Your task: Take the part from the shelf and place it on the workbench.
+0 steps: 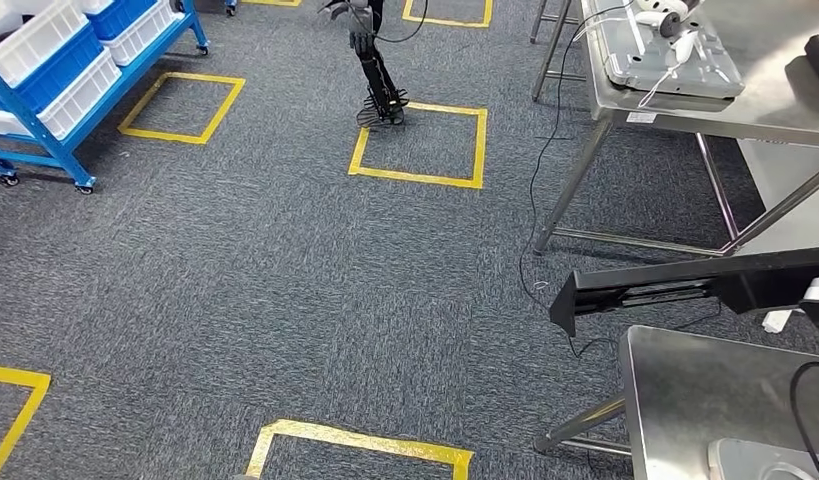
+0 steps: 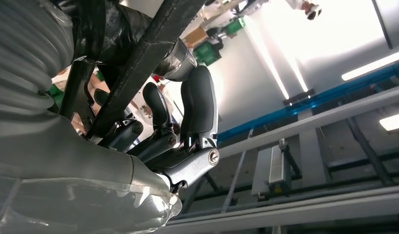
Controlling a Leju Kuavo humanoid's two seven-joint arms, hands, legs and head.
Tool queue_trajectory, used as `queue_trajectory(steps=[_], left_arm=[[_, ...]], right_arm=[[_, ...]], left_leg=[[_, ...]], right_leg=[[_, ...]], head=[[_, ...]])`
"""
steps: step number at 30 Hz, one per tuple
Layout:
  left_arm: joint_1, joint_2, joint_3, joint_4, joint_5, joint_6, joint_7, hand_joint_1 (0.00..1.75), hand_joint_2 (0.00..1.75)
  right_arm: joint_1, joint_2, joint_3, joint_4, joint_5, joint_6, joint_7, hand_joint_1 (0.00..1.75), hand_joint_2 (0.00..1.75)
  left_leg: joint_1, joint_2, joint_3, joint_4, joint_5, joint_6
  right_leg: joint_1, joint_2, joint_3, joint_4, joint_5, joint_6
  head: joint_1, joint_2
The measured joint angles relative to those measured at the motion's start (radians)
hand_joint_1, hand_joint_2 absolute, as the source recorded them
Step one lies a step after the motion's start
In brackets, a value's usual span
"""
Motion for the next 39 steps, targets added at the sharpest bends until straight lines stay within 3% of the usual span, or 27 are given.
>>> queue_trajectory(steps=[2, 5, 9, 11, 14, 16, 19, 21, 24, 25, 26, 27, 30, 32, 35, 37, 39], left_arm=[[0.000, 0.000, 0.000, 0.000, 0.000, 0.000, 0.000, 0.00, 1.75], [0.000, 0.000, 0.000, 0.000, 0.001, 0.001, 0.000, 0.00, 1.75], [0.001, 0.000, 0.000, 0.000, 0.001, 0.001, 0.000, 0.00, 1.75], [0.001, 0.000, 0.001, 0.000, 0.001, 0.001, 0.000, 0.00, 1.75], [0.001, 0.000, 0.002, 0.000, 0.002, 0.002, 0.000, 0.00, 1.75], [0.001, 0.000, 0.004, 0.000, 0.002, 0.002, 0.000, 0.00, 1.75], [0.002, 0.000, 0.006, 0.000, 0.002, 0.003, -0.001, 0.00, 1.75], [0.002, 0.000, 0.006, 0.000, 0.002, 0.004, -0.001, 0.00, 1.75], [0.002, -0.001, 0.007, 0.000, 0.003, 0.007, -0.001, 0.00, 1.75], [0.002, -0.001, 0.008, 0.000, 0.003, 0.008, -0.001, 0.00, 1.75], [0.003, -0.001, 0.008, 0.000, 0.003, 0.008, -0.001, 0.00, 1.75], [0.003, -0.002, 0.008, 0.000, 0.003, 0.009, -0.001, 0.00, 1.75], [0.003, -0.002, 0.009, 0.000, 0.003, 0.009, -0.001, 0.00, 1.75], [0.002, -0.002, 0.011, 0.000, 0.003, 0.009, -0.001, 0.00, 1.75], [0.003, -0.002, 0.013, 0.000, 0.003, 0.009, -0.001, 0.00, 1.75], [0.002, -0.001, 0.013, 0.000, 0.003, 0.010, -0.001, 0.00, 1.75], [0.002, -0.001, 0.014, 0.000, 0.003, 0.010, -0.001, 0.00, 1.75]], right_arm=[[0.004, 0.000, -0.004, -0.006, -0.001, 0.000, 0.000, 1.75, 1.75], [0.009, -0.001, -0.007, -0.010, -0.001, -0.001, 0.000, 1.75, 1.75], [0.010, -0.001, -0.009, -0.016, -0.001, -0.001, 0.000, 1.75, 1.75], [0.013, -0.001, -0.009, -0.017, 0.002, -0.002, 0.000, 1.75, 1.75], [0.019, -0.001, -0.011, -0.018, 0.009, -0.006, 0.001, 1.75, 1.75], [0.022, -0.001, -0.012, -0.021, 0.012, -0.011, 0.001, 1.75, 1.75], [0.027, 0.000, -0.014, -0.023, 0.024, -0.019, 0.004, 1.75, 1.75], [0.030, 0.001, -0.015, -0.025, 0.032, -0.023, 0.006, 1.75, 1.75], [0.037, 0.005, -0.017, -0.025, 0.038, -0.029, 0.007, 1.75, 1.75], [0.041, 0.008, -0.017, -0.025, 0.039, -0.029, 0.008, 1.75, 1.75], [0.044, 0.011, -0.017, -0.025, 0.039, -0.030, 0.008, 1.75, 1.75], [0.046, 0.013, -0.017, -0.025, 0.038, -0.030, 0.008, 1.75, 1.75], [0.047, 0.016, -0.018, -0.025, 0.037, -0.031, 0.008, 1.75, 1.75], [0.049, 0.019, -0.018, -0.025, 0.037, -0.033, 0.008, 1.75, 1.75], [0.053, 0.022, -0.019, -0.025, 0.036, -0.034, 0.009, 1.75, 1.75], [0.054, 0.024, -0.019, -0.025, 0.030, -0.035, 0.005, 1.75, 1.75], [0.055, 0.030, -0.019, -0.025, 0.020, -0.035, -0.004, 1.75, 1.75]], left_leg=[[-0.004, 0.000, -0.006, 0.008, -0.003, -0.007], [-0.004, 0.000, -0.015, 0.033, -0.020, -0.020], [0.006, -0.001, -0.092, 0.219, -0.125, -0.039], [0.012, -0.001, -0.106, 0.255, -0.123, -0.042], [0.014, -0.002, -0.039, 0.116, -0.038, -0.036], [0.011, -0.003, -0.006, 0.039, -0.018, -0.029], [0.009, -0.003, -0.004, 0.018, -0.016, -0.016], [0.012, -0.001, -0.002, 0.005, -0.006, -0.004], [0.011, 0.001, -0.003, 0.001, -0.002, 0.005], [0.010, 0.001, -0.004, 0.002, -0.002, 0.005], [0.010, 0.002, -0.004, 0.003, -0.003, 0.005], [0.010, 0.002, -0.004, 0.005, -0.004, 0.005], [0.009, 0.001, -0.007, 0.019, -0.012, -0.005], [0.005, 0.000, -0.015, 0.028, -0.016, -0.015], [0.004, 0.000, -0.022, 0.043, -0.029, -0.028], [0.006, -0.001, -0.043, 0.099, -0.069, -0.039], [0.008, -0.001, -0.090, 0.206, -0.123, -0.044]], right_leg=[[0.005, 0.002, 0.006, -0.019, -0.003, -0.007], [-0.003, 0.003, 0.003, -0.023, -0.001, -0.023], [-0.004, 0.002, 0.001, -0.021, 0.000, -0.039], [-0.004, 0.003, -0.001, -0.018, -0.001, -0.039], [-0.004, 0.006, -0.003, -0.012, -0.002, -0.036], [-0.001, 0.007, -0.007, -0.008, -0.002, -0.028], [-0.003, 0.007, -0.013, -0.008, 0.003, -0.009], [-0.005, 0.006, -0.023, 0.016, -0.018, 0.000], [-0.007, 0.005, -0.082, 0.154, -0.099, 0.007], [-0.008, 0.005, -0.099, 0.194, -0.112, 0.009], [-0.009, 0.005, -0.104, 0.208, -0.107, 0.011], [-0.010, 0.004, -0.093, 0.190, -0.086, 0.013], [-0.009, 0.002, -0.023, 0.045, -0.012, 0.010], [-0.004, 0.004, -0.010, 0.006, -0.012, 0.001], [-0.007, 0.006, -0.013, 0.004, -0.013, -0.015], [-0.011, 0.004, -0.012, 0.001, -0.012, -0.027], [-0.009, 0.003, -0.012, 0.002, -0.013, -0.033]], head=[[0.000, 0.000], [0.000, 0.000], [0.000, 0.000], [0.000, 0.000], [0.000, 0.000], [0.000, 0.000], [0.000, 0.000], [0.000, 0.000], [0.000, 0.000], [0.000, 0.000], [0.000, 0.000], [0.000, 0.000], [0.000, 0.000], [0.000, 0.000], [0.000, 0.000], [-0.001, 0.000], [-0.001, 0.000]])
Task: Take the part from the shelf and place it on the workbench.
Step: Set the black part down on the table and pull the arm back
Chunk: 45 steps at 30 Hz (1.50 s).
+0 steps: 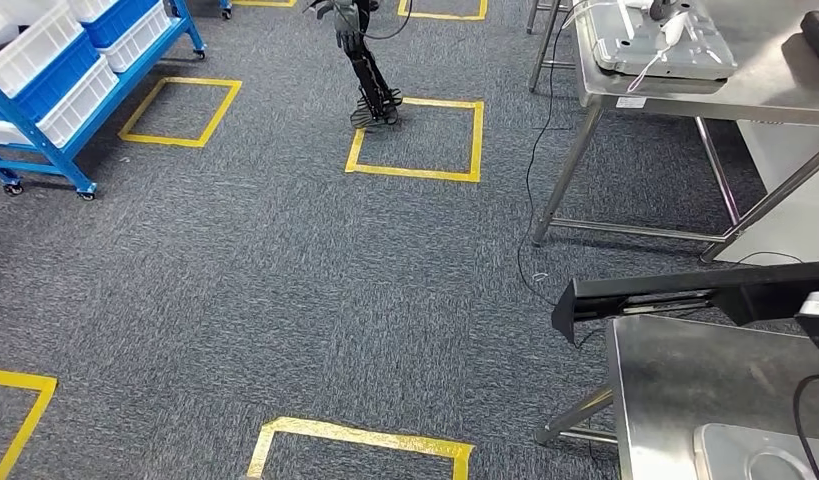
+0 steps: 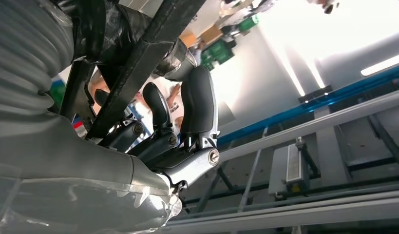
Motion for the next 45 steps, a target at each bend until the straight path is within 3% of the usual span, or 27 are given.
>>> queue_trajectory(steps=[2, 3, 6, 8, 11, 13, 16, 18, 20, 22, 24, 27, 29, 31, 33, 34, 37, 39, 42, 45], left_arm=[[0.001, 0.000, 0.000, 0.000, 0.000, 0.000, 0.000, 0.00, 1.75], [0.001, 0.000, 0.000, 0.000, 0.000, 0.001, 0.000, 0.00, 1.75], [0.001, 0.001, 0.002, 0.000, 0.003, 0.003, 0.000, 0.00, 1.75], [0.001, 0.002, 0.006, 0.000, 0.007, 0.004, -0.001, 0.00, 1.75], [0.004, 0.002, 0.010, 0.000, 0.011, 0.005, -0.001, 0.00, 1.75], [0.005, 0.002, 0.010, 0.000, 0.010, 0.005, -0.001, 0.00, 1.75], [0.004, 0.002, 0.010, 0.000, 0.004, 0.004, -0.001, 0.00, 1.75], [0.005, 0.002, 0.010, 0.000, 0.000, 0.003, -0.001, 0.00, 1.75], [0.005, 0.002, 0.010, 0.000, -0.002, 0.003, -0.001, 0.00, 1.75], [0.004, 0.002, 0.010, 0.000, -0.002, 0.004, -0.002, 0.00, 1.75], [0.004, 0.002, 0.010, 0.000, -0.004, 0.006, -0.001, 0.00, 1.75], [0.004, 0.004, 0.010, 0.000, -0.005, 0.008, 0.000, 0.00, 1.75], [0.004, 0.006, 0.011, 0.000, -0.005, 0.008, 0.001, 0.00, 1.75], [0.004, 0.007, 0.011, 0.000, -0.005, 0.008, 0.001, 0.00, 1.75], [0.005, 0.007, 0.011, 0.000, -0.005, 0.008, 0.001, 0.00, 1.75], [0.005, 0.008, 0.011, 0.000, -0.005, 0.008, 0.002, 0.00, 1.75], [0.004, 0.010, 0.011, 0.000, -0.006, 0.007, 0.001, 0.00, 1.75], [0.003, 0.010, 0.011, 0.000, -0.007, 0.007, 0.001, 0.00, 1.75], [0.004, 0.011, 0.011, 0.000, -0.008, 0.007, 0.001, 0.00, 1.75], [0.003, 0.011, 0.011, 0.000, -0.008, 0.007, 0.001, 0.00, 1.75]], right_arm=[[0.003, 0.011, 0.001, 0.000, -0.007, 0.000, -0.011, 1.75, 1.75], [0.004, 0.017, 0.002, 0.000, -0.009, 0.000, -0.015, 1.75, 1.75], [0.004, 0.031, 0.006, 0.000, -0.011, -0.003, -0.021, 1.75, 1.75], [0.006, 0.038, 0.010, 0.000, -0.013, -0.008, -0.025, 1.75, 1.75], [0.016, 0.053, 0.015, -0.004, -0.024, -0.018, -0.036, 1.75, 1.75], [0.025, 0.073, 0.025, -0.008, -0.042, -0.026, -0.059, 1.75, 1.75], [0.033, 0.127, 0.069, -0.003, -0.067, -0.048, -0.110, 1.75, 1.75], [0.038, 0.166, 0.111, 0.007, -0.071, -0.061, -0.134, 1.75, 1.75], [0.039, 0.193, 0.141, 0.017, -0.071, -0.072, -0.147, 1.75, 1.75], [0.038, 0.211, 0.153, 0.023, -0.071, -0.082, -0.153, 1.75, 1.75], [0.038, 0.221, 0.162, 0.029, -0.073, -0.087, -0.154, 1.75, 1.75], [0.032, 0.228, 0.167, 0.039, -0.104, -0.069, -0.148, 1.75, 1.75], [0.019, 0.229, 0.168, 0.046, -0.135, -0.046, -0.142, 1.75, 1.75], [0.003, 0.230, 0.169, 0.054, -0.155, -0.031, -0.136, 1.75, 1.75], [-0.007, 0.231, 0.172, 0.064, -0.162, -0.026, -0.133, 1.75, 1.75], [-0.010, 0.232, 0.174, 0.068, -0.163, -0.025, -0.133, 1.75, 1.75], [-0.017, 0.232, 0.175, 0.080, -0.163, -0.022, -0.133, 1.75, 1.75], [-0.020, 0.232, 0.176, 0.085, -0.163, -0.022, -0.132, 1.75, 1.75], [-0.022, 0.232, 0.177, 0.091, -0.162, -0.023, -0.133, 1.75, 1.75], [-0.027, 0.232, 0.178, 0.095, -0.162, -0.024, -0.133, 1.75, 1.75]], left_leg=[[0.000, 0.000, -0.034, 0.071, -0.014, 0.001], [0.000, 0.000, -0.030, 0.061, 0.005, 0.003], [-0.003, -0.002, 0.037, -0.092, 0.094, 0.020], [-0.007, -0.003, 0.064, -0.157, 0.108, 0.027], [-0.006, -0.003, 0.066, -0.172, 0.108, 0.035], [-0.001, -0.003, 0.068, -0.182, 0.115, 0.046], [-0.001, 0.000, 0.068, -0.184, 0.118, 0.051], [-0.001, 0.000, 0.068, -0.184, 0.118, 0.051], [0.000, 0.000, 0.069, -0.183, 0.118, 0.050], [-0.003, -0.002, 0.068, -0.183, 0.117, 0.042], [-0.005, -0.003, 0.067, -0.187, 0.122, 0.030], [-0.003, -0.004, 0.062, -0.176, 0.112, 0.012], [-0.001, -0.004, 0.030, -0.101, 0.063, 0.002], [0.002, -0.004, -0.025, 0.019, 0.006, -0.004], [0.005, -0.004, -0.053, 0.079, -0.001, -0.006], [0.006, -0.004, -0.043, 0.059, 0.021, -0.005], [0.006, -0.005, 0.027, -0.086, 0.093, 0.004], [0.003, -0.007, 0.040, -0.122, 0.093, 0.012], [0.004, -0.007, 0.036, -0.125, 0.095, 0.029], [0.003, -0.005, 0.036, -0.128, 0.097, 0.045]], right_leg=[[0.001, 0.000, 0.000, 0.001, 0.000, -0.001], [0.002, 0.000, 0.001, 0.001, -0.001, -0.001], [0.004, 0.002, 0.004, 0.003, -0.002, 0.001], [0.007, 0.003, 0.000, 0.006, -0.001, 0.008], [0.007, 0.001, -0.005, 0.010, -0.002, 0.024], [0.006, 0.001, -0.021, 0.052, -0.034, 0.032], [0.005, 0.001, -0.082, 0.188, -0.106, 0.038], [0.003, 0.000, -0.089, 0.208, -0.093, 0.041], [0.000, -0.001, -0.043, 0.116, -0.033, 0.040], [0.003, -0.001, 0.000, 0.023, 0.000, 0.035], [0.009, 0.001, 0.011, -0.007, 0.001, 0.025], [0.004, 0.002, 0.011, -0.018, 0.005, 0.010], [0.002, 0.000, 0.010, -0.016, 0.005, -0.001], [0.003, -0.001, 0.006, -0.007, 0.001, -0.009], [0.004, -0.002, 0.002, 0.003, -0.003, -0.011], [0.004, -0.001, 0.001, 0.009, -0.006, -0.009], [0.005, 0.000, -0.003, 0.029, -0.018, 0.002], [0.008, 0.001, -0.011, 0.040, -0.022, 0.014], [0.006, 0.000, -0.020, 0.055, -0.031, 0.031], [0.003, 0.000, -0.062, 0.156, -0.098, 0.038]], head=[[0.000, 0.000], [0.000, 0.000], [0.000, 0.000], [0.000, 0.000], [0.000, 0.000], [0.001, 0.000], [0.001, 0.000], [0.001, 0.000], [0.001, 0.000], [0.001, 0.000], [0.000, 0.000], [0.000, 0.000], [0.000, 0.000], [0.000, 0.000], [0.000, 0.000], [0.000, 0.000], [0.000, 0.000], [0.000, 0.000], [0.000, 0.000], [0.001, 0.000]])
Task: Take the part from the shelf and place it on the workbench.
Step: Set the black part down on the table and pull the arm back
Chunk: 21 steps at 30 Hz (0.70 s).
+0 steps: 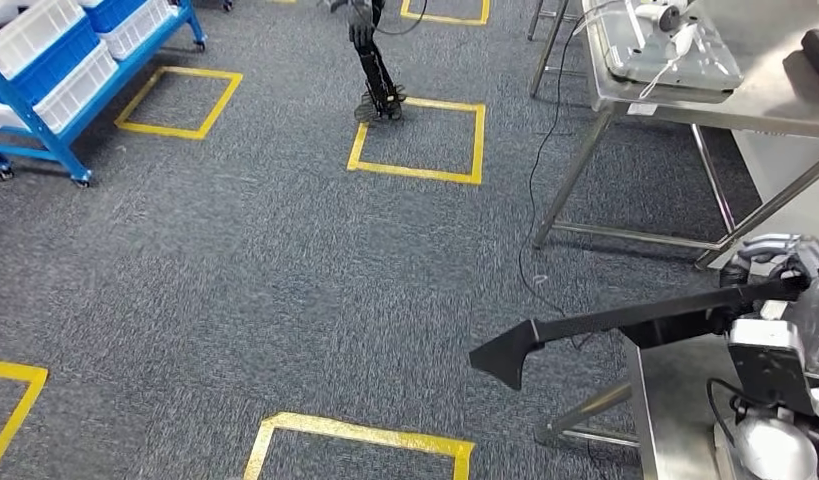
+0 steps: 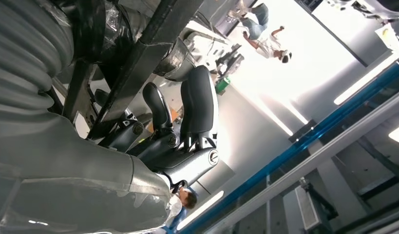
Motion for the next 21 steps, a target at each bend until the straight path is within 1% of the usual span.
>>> queue_trajectory(steps=[1, 2, 3, 4, 5, 6, 7, 8, 10, 12, 13, 14, 16, 17, 18, 19, 20, 21], left_arm=[[0.000, 0.000, 0.000, 0.000, 0.000, 0.000, 0.000, 0.00, 1.75], [-0.001, 0.000, 0.000, 0.000, 0.000, 0.000, 0.000, 0.00, 1.75], [0.000, 0.000, 0.000, 0.000, -0.001, 0.000, 0.000, 0.00, 1.75], [0.000, 0.000, 0.000, 0.000, -0.001, 0.000, 0.000, 0.00, 1.75], [0.000, 0.000, 0.000, 0.000, -0.002, -0.001, 0.000, 0.00, 1.75], [0.000, 0.000, 0.000, 0.000, -0.002, -0.001, 0.000, 0.00, 1.75], [-0.001, -0.001, 0.000, 0.000, -0.003, -0.001, 0.000, 0.00, 1.75], [-0.001, -0.002, 0.000, 0.000, -0.003, -0.001, 0.000, 0.00, 1.75], [-0.002, -0.003, 0.000, 0.000, -0.003, -0.001, 0.000, 0.00, 1.75], [-0.002, -0.002, 0.000, 0.000, -0.003, -0.001, 0.000, 0.00, 1.75], [-0.002, -0.002, 0.000, 0.000, -0.003, -0.001, 0.000, 0.00, 1.75], [-0.002, -0.002, 0.000, 0.000, -0.003, -0.001, 0.000, 0.00, 1.75], [-0.002, -0.002, 0.000, 0.000, -0.002, -0.001, 0.000, 0.00, 1.75], [-0.002, -0.002, 0.000, 0.000, -0.002, -0.001, 0.000, 0.00, 1.75], [-0.001, -0.002, 0.000, 0.000, -0.002, -0.001, 0.000, 0.00, 1.75], [0.000, -0.002, 0.000, 0.000, -0.001, -0.001, 0.000, 0.00, 1.75], [0.000, -0.002, 0.000, 0.000, -0.001, -0.001, 0.000, 0.00, 1.75], [0.000, -0.001, 0.000, 0.000, 0.000, -0.001, 0.000, 0.00, 1.75]], right_arm=[[-0.002, 0.000, 0.000, 0.002, 0.000, 0.000, 0.000, 1.75, 1.75], [-0.002, 0.000, 0.000, 0.004, 0.001, 0.000, 0.000, 1.75, 1.75], [-0.003, 0.000, 0.000, 0.007, 0.002, 0.000, 0.001, 1.75, 1.75], [-0.004, 0.000, 0.000, 0.008, 0.004, 0.000, 0.003, 1.75, 1.75], [-0.006, -0.001, 0.000, 0.010, 0.005, 0.001, 0.005, 1.75, 1.75], [-0.010, -0.003, 0.000, 0.010, 0.006, 0.001, 0.007, 1.75, 1.75], [-0.015, -0.005, 0.000, 0.011, 0.006, 0.001, 0.009, 1.75, 1.75], [-0.020, -0.009, 0.000, 0.011, 0.006, 0.002, 0.012, 1.75, 1.75], [-0.027, -0.015, 0.000, 0.011, 0.006, 0.003, 0.015, 1.75, 1.75], [-0.030, -0.019, 0.000, 0.010, 0.006, 0.004, 0.017, 1.75, 1.75], [-0.031, -0.020, 0.000, 0.010, 0.006, 0.005, 0.018, 1.75, 1.75], [-0.032, -0.020, 0.000, 0.010, 0.006, 0.005, 0.018, 1.75, 1.75], [-0.034, -0.020, 0.000, 0.010, 0.007, 0.005, 0.018, 1.75, 1.75], [-0.034, -0.020, 0.000, 0.010, 0.007, 0.005, 0.018, 1.75, 1.75], [-0.033, -0.020, 0.000, 0.010, 0.007, 0.005, 0.018, 1.75, 1.75], [-0.033, -0.020, 0.000, 0.010, 0.007, 0.004, 0.018, 1.75, 1.75], [-0.032, -0.020, 0.000, 0.010, 0.008, 0.004, 0.018, 1.75, 1.75], [-0.032, -0.019, 0.000, 0.010, 0.009, 0.003, 0.018, 1.75, 1.75]], left_leg=[[-0.002, 0.001, -0.001, 0.002, -0.001, 0.003], [-0.004, 0.001, -0.002, 0.004, -0.002, 0.006], [-0.005, 0.001, -0.003, 0.007, -0.004, 0.007], [-0.006, 0.001, -0.003, 0.011, -0.006, 0.007], [-0.006, 0.000, -0.003, 0.015, -0.010, 0.006], [-0.006, 0.000, -0.003, 0.019, -0.013, 0.005], [-0.008, 0.000, -0.003, 0.025, -0.017, 0.002], [-0.010, 0.000, -0.006, 0.030, -0.019, -0.001], [-0.011, 0.001, -0.015, 0.038, -0.021, -0.009], [-0.011, 0.000, -0.019, 0.046, -0.028, -0.020], [-0.011, 0.000, -0.025, 0.061, -0.040, -0.027], [-0.009, 0.000, -0.037, 0.091, -0.061, -0.034], [-0.002, 0.000, -0.082, 0.190, -0.113, -0.044], [0.001, 0.000, -0.106, 0.240, -0.131, -0.047], [0.004, 0.000, -0.122, 0.270, -0.133, -0.050], [0.006, 0.000, -0.124, 0.272, -0.118, -0.053], [0.009, 0.000, -0.112, 0.243, -0.089, -0.054], [0.012, 0.000, -0.092, 0.194, -0.057, -0.056]], right_leg=[[0.000, 0.000, -0.024, 0.053, -0.026, 0.001], [0.000, 0.000, -0.045, 0.098, -0.042, 0.002], [0.001, 0.000, -0.055, 0.121, -0.041, 0.002], [0.002, 0.000, -0.051, 0.112, -0.023, 0.000], [0.003, 0.000, -0.034, 0.075, 0.009, -0.003], [0.005, 0.000, -0.011, 0.025, 0.038, -0.008], [0.009, -0.001, 0.008, -0.020, 0.061, -0.014], [0.012, -0.002, 0.021, -0.053, 0.068, -0.019], [0.018, -0.001, 0.024, -0.070, 0.062, -0.026], [0.014, 0.001, 0.023, -0.076, 0.060, -0.034], [0.010, 0.000, 0.024, -0.079, 0.060, -0.038], [0.007, 0.000, 0.026, -0.082, 0.061, -0.043], [0.007, -0.002, 0.026, -0.080, 0.060, -0.049], [0.007, -0.003, 0.025, -0.078, 0.059, -0.050], [0.006, -0.002, 0.025, -0.075, 0.058, -0.050], [0.005, -0.002, 0.024, -0.071, 0.055, -0.049], [0.002, -0.001, 0.025, -0.067, 0.052, -0.046], [0.000, 0.000, 0.025, -0.063, 0.049, -0.041]], head=[[0.000, 0.000], [0.000, 0.000], [0.000, 0.000], [0.000, 0.000], [0.000, 0.000], [0.000, 0.000], [0.000, 0.000], [0.000, 0.000], [0.000, 0.000], [-0.001, 0.000], [-0.001, 0.000], [-0.001, 0.000], [-0.002, 0.000], [-0.001, 0.000], [-0.002, 0.000], [-0.002, 0.000], [-0.002, 0.000], [-0.001, 0.000]])
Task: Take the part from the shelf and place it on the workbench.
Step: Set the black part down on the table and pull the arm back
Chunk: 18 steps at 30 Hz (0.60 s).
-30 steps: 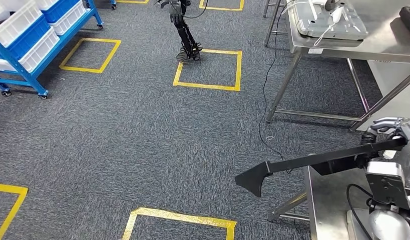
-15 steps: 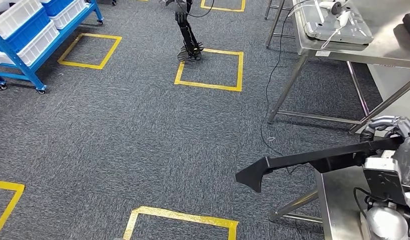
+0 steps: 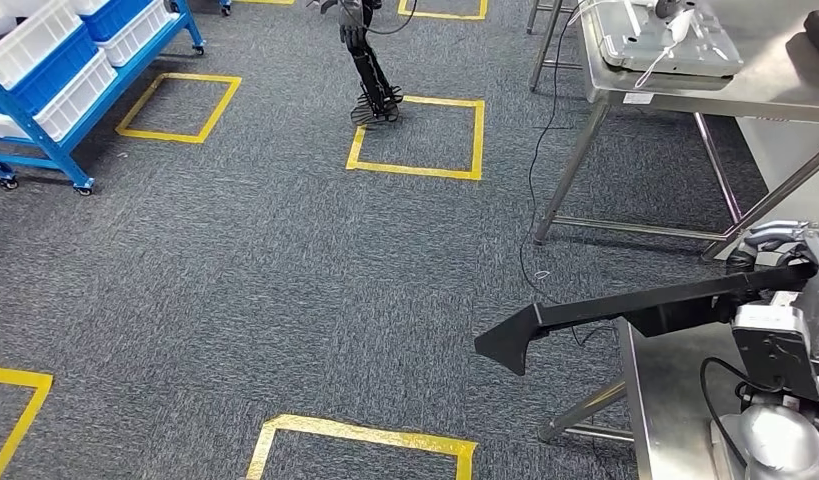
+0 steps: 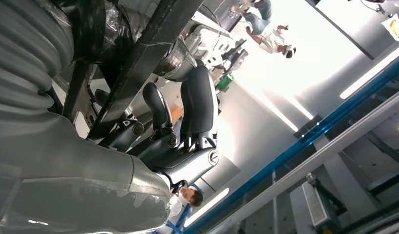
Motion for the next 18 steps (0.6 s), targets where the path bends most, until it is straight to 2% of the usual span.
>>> queue_trajectory(steps=[1, 3, 5, 7, 9, 11, 12, 13, 14, 16, 17, 18], left_arm=[[0.000, 0.000, 0.000, 0.000, 0.000, 0.000, 0.000, 0.00, 1.75], [-0.001, 0.001, 0.000, 0.000, 0.001, 0.000, -0.001, 0.00, 1.75], [-0.001, 0.001, 0.000, 0.000, 0.001, 0.001, -0.001, 0.00, 1.75], [0.000, 0.001, 0.000, 0.000, 0.001, 0.001, -0.001, 0.00, 1.75], [-0.001, 0.001, 0.000, 0.000, 0.002, 0.001, -0.001, 0.00, 1.75], [-0.001, 0.001, 0.000, 0.000, 0.001, 0.002, -0.001, 0.00, 1.75], [-0.001, 0.001, 0.000, 0.000, 0.001, 0.002, -0.001, 0.00, 1.75], [-0.001, 0.001, 0.000, 0.000, 0.001, 0.002, 0.000, 0.00, 1.75], [-0.001, 0.001, 0.000, 0.000, 0.001, 0.003, 0.000, 0.00, 1.75], [-0.002, 0.001, 0.000, 0.000, 0.001, 0.003, 0.000, 0.00, 1.75], [-0.002, 0.001, 0.000, 0.000, 0.001, 0.003, 0.000, 0.00, 1.75], [-0.002, 0.001, 0.000, 0.000, 0.001, 0.003, 0.000, 0.00, 1.75]], right_arm=[[0.000, 0.000, 0.000, 0.000, 0.000, 0.000, 0.000, 1.75, 1.75], [-0.001, 0.001, 0.002, 0.001, 0.000, -0.001, -0.001, 1.75, 1.75], [-0.002, 0.002, 0.006, 0.002, -0.001, -0.003, -0.003, 1.75, 1.75], [-0.004, 0.003, 0.007, 0.004, -0.002, -0.003, -0.003, 1.75, 1.75], [-0.005, 0.004, 0.008, 0.007, -0.003, -0.004, -0.004, 1.75, 1.75], [-0.006, 0.006, 0.010, 0.012, -0.004, -0.004, -0.004, 1.75, 1.75], [-0.006, 0.007, 0.012, 0.015, -0.004, -0.004, -0.004, 1.75, 1.75], [-0.006, 0.009, 0.015, 0.018, -0.004, -0.004, -0.004, 1.75, 1.75], [-0.006, 0.010, 0.018, 0.020, -0.004, -0.004, -0.005, 1.75, 1.75], [-0.009, 0.011, 0.023, 0.022, -0.004, -0.004, -0.006, 1.75, 1.75], [-0.011, 0.011, 0.024, 0.022, -0.004, -0.004, -0.006, 1.75, 1.75], [-0.013, 0.011, 0.024, 0.022, -0.004, -0.004, -0.006, 1.75, 1.75]], left_leg=[[0.000, -0.001, 0.019, -0.047, 0.023, -0.001], [-0.001, -0.003, 0.040, -0.103, 0.032, 0.008], [-0.004, -0.005, 0.041, -0.108, 0.024, 0.023], [-0.004, -0.006, 0.038, -0.110, 0.027, 0.037], [-0.005, -0.005, 0.038, -0.112, 0.030, 0.049], [-0.011, -0.004, 0.037, -0.112, 0.030, 0.056], [-0.014, -0.004, 0.037, -0.112, 0.029, 0.057], [-0.018, -0.004, 0.037, -0.112, 0.029, 0.058], [-0.021, -0.004, 0.038, -0.111, 0.029, 0.059], [-0.026, -0.005, 0.042, -0.111, 0.028, 0.059], [-0.028, -0.005, 0.041, -0.109, 0.027, 0.059], [-0.030, -0.005, 0.039, -0.107, 0.027, 0.057]], right_leg=[[0.000, 0.001, -0.001, 0.006, -0.004, 0.006], [0.002, 0.003, -0.008, 0.018, -0.008, 0.019], [0.002, 0.003, -0.014, 0.023, -0.008, 0.031], [-0.001, 0.002, -0.019, 0.041, -0.021, 0.041], [-0.001, 0.000, -0.045, 0.104, -0.065, 0.044], [0.001, 0.000, -0.089, 0.200, -0.113, 0.043], [0.003, 0.000, -0.104, 0.234, -0.121, 0.041], [0.005, 0.000, -0.108, 0.241, -0.111, 0.037], [0.009, 0.000, -0.097, 0.220, -0.087, 0.031], [0.018, 0.000, -0.053, 0.129, -0.030, 0.014], [0.023, 0.000, -0.034, 0.086, -0.013, 0.007], [0.027, 0.000, -0.024, 0.059, -0.009, 0.002]], head=[[0.000, 0.000], [0.000, 0.000], [0.001, 0.000], [0.001, 0.000], [0.001, 0.000], [0.001, 0.000], [0.001, 0.000], [0.001, 0.000], [0.001, 0.000], [0.001, 0.000], [0.001, 0.000], [0.001, 0.000]])
